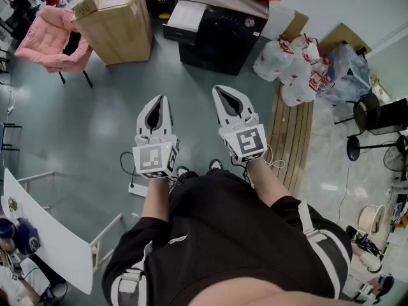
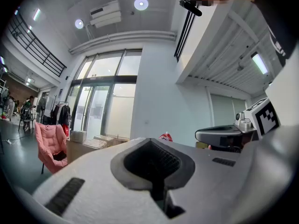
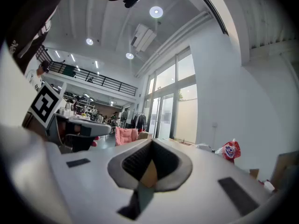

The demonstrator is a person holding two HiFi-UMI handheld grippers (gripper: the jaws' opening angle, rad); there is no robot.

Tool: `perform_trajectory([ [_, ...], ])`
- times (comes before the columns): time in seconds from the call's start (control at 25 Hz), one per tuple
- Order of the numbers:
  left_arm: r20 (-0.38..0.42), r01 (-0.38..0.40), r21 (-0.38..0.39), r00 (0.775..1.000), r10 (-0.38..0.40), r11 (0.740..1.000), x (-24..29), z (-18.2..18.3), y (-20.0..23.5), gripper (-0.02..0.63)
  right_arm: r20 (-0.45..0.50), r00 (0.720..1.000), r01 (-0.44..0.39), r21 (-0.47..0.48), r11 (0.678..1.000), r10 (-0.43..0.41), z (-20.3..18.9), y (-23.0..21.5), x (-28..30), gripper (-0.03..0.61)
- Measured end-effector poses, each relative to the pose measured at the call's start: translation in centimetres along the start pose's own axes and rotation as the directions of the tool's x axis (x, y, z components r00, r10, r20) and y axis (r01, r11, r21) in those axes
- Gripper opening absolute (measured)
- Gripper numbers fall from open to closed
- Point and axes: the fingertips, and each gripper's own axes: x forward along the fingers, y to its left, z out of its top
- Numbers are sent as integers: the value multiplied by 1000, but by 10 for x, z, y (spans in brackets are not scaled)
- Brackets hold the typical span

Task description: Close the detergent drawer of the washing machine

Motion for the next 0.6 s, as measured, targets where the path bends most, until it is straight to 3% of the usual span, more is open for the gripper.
perform_trajectory([
  [0.6,-83,22,-41,996,-25,999,-14,-29,24,8,-19,998,-58,26,998,59,-25,42,17,6],
])
